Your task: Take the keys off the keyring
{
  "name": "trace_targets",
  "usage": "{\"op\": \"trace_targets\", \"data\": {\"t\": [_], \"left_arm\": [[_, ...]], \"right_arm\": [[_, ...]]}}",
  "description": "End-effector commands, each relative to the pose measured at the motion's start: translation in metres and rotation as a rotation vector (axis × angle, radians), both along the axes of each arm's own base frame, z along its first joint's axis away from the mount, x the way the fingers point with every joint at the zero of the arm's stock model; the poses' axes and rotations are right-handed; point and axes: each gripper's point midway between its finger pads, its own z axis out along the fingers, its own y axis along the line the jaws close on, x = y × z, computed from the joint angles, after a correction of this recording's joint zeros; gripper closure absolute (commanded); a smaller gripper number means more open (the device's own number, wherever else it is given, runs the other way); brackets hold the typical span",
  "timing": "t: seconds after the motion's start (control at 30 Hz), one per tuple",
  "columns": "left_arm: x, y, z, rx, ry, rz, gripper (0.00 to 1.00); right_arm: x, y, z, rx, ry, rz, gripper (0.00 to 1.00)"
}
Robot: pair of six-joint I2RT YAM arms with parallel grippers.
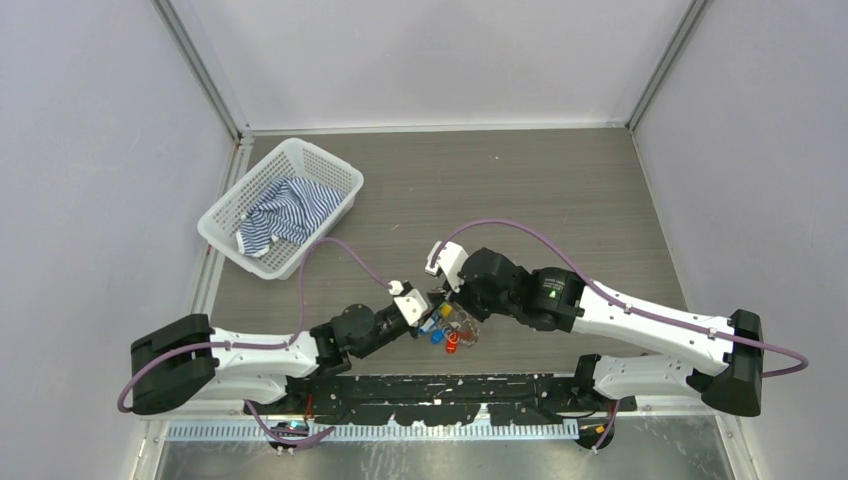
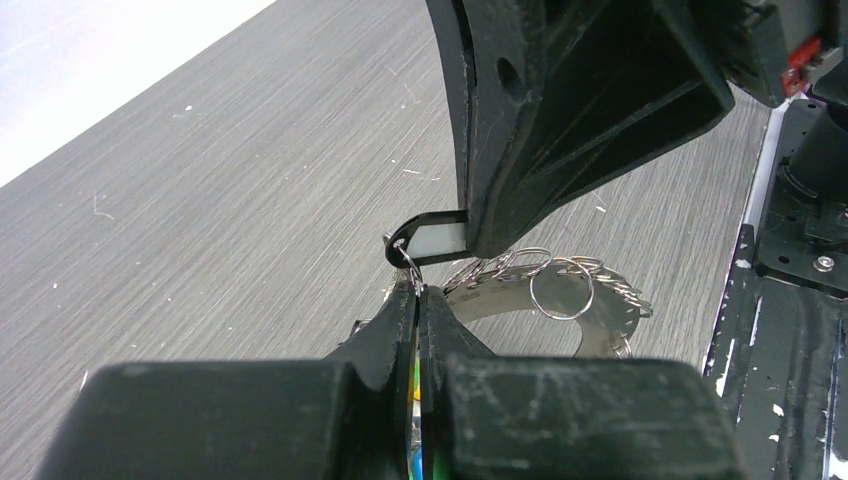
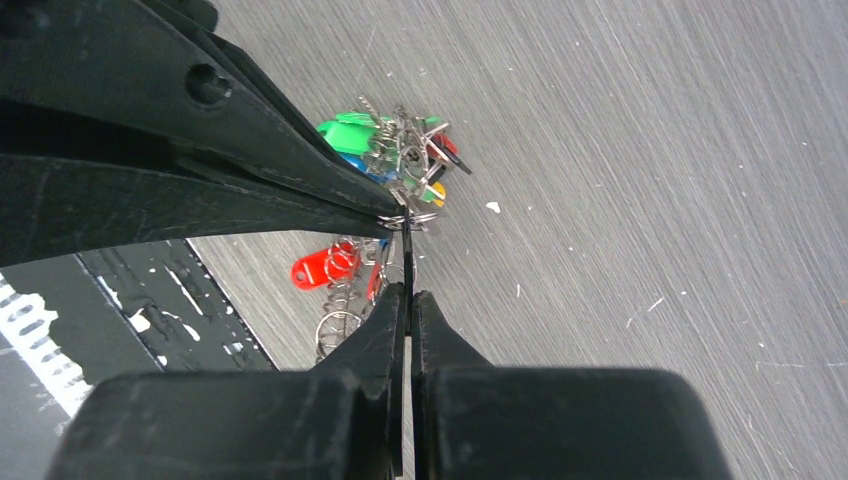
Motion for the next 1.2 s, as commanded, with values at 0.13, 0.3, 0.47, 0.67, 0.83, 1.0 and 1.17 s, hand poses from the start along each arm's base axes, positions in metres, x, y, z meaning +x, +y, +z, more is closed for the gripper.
{"op": "trace_targets", "data": {"t": [0.13, 0.3, 0.47, 0.67, 0.83, 1.0, 1.17], "left_arm": [[-0.008, 0.002, 0.037, -0.112, -0.047, -0.042, 1.0], [-0.016, 0.005, 0.046, -0.154, -0.062, -0.079, 0.99], [-0.018, 0.012, 0.051, -0.196, -0.071, -0.077, 1.0], [-0.016, 0.012, 0.041, -0.169, -0.042, -0.061, 0.92], [-0.013, 0.013, 0.039, -0.16, -0.036, -0.044, 0.73], [-0.01, 0.011, 0.036, -0.138, -0.033, -0.032, 0.74], [-0.002, 0.009, 0.035, -0.122, -0.038, -0.003, 0.77]], "right_arm": [[0.028, -0.007, 0.019, 0.075, -0.054, -0.124, 0.99], [0.03, -0.004, 0.0, 0.113, 0.001, -0.149, 0.99], [0.029, -0.006, -0.011, 0.118, 0.017, -0.164, 0.99], [0.031, -0.007, 0.005, 0.118, -0.011, -0.147, 0.99], [0.027, -0.003, 0.016, 0.117, -0.023, -0.12, 0.99], [0.023, 0.001, 0.022, 0.096, -0.049, -0.078, 0.99], [0.019, 0.005, 0.028, 0.102, -0.058, -0.057, 0.99]]}}
